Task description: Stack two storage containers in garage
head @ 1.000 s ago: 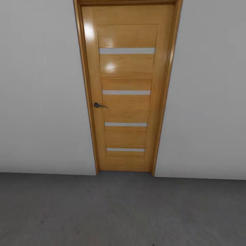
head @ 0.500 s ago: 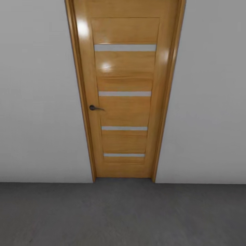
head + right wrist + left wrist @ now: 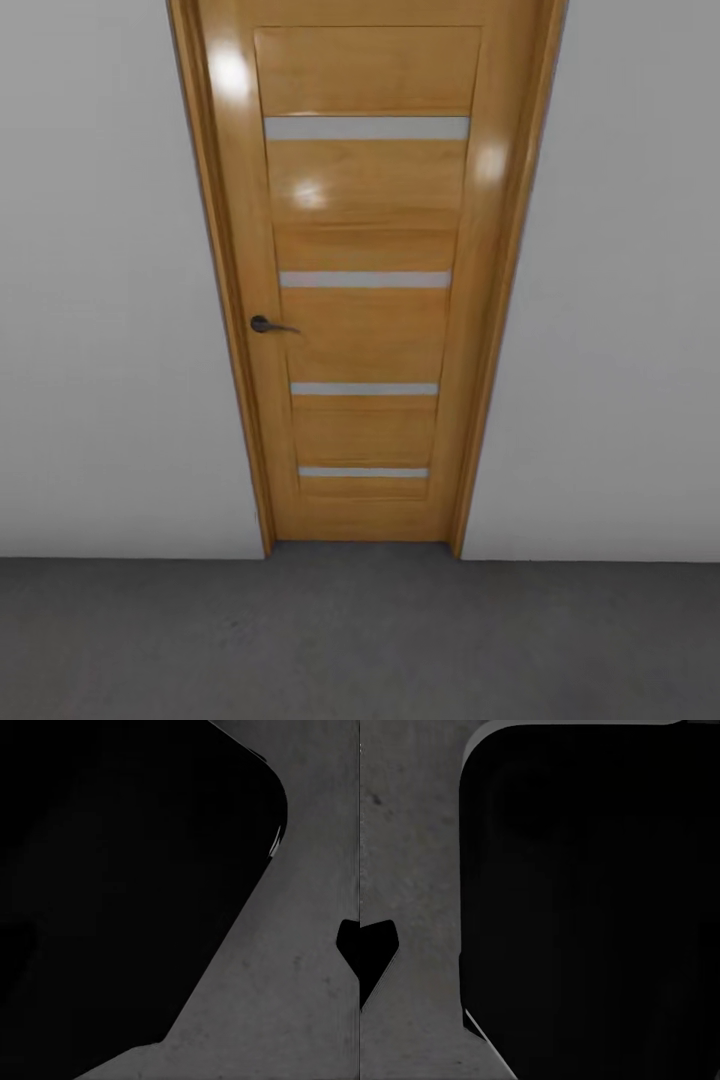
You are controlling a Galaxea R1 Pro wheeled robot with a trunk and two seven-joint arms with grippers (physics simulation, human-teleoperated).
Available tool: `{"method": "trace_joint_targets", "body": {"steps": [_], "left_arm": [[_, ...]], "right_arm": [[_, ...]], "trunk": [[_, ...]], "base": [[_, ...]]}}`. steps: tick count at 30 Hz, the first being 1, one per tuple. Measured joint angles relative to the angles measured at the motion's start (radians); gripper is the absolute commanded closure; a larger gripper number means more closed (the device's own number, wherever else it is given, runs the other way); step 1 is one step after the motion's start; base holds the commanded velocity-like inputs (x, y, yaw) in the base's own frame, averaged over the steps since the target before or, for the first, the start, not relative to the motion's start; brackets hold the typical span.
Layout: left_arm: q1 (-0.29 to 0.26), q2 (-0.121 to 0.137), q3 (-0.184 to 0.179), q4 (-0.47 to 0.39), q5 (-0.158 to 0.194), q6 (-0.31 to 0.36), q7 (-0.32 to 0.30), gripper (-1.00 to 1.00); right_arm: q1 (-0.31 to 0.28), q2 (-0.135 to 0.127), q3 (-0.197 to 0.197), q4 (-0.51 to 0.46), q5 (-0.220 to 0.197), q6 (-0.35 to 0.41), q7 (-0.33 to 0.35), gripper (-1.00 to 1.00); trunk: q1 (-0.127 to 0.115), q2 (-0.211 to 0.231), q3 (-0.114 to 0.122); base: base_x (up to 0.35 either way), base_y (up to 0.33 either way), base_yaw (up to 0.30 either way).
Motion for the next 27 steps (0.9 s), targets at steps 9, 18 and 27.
{"method": "trace_joint_targets", "body": {"steps": [9,18,27], "left_arm": [[0.000,0.000,0.000,0.000,0.000,0.000,0.000,-1.00],[0.000,0.000,0.000,-0.001,-0.001,0.000,0.000,-1.00],[0.000,0.000,0.000,0.000,0.000,0.000,0.000,-1.00]], "right_arm": [[0.000,-0.001,0.000,0.000,0.000,0.000,0.000,-1.00],[0.000,-0.002,0.000,0.000,0.000,0.000,0.000,-1.00],[0.000,-0.003,0.000,0.000,0.001,0.000,0.000,-1.00]], "trunk": [[0.000,0.000,0.000],[0.000,0.000,0.000],[0.000,0.000,0.000]], "base": [[0.323,0.000,0.000],[0.323,0.000,0.000],[0.323,0.000,0.000]]}}
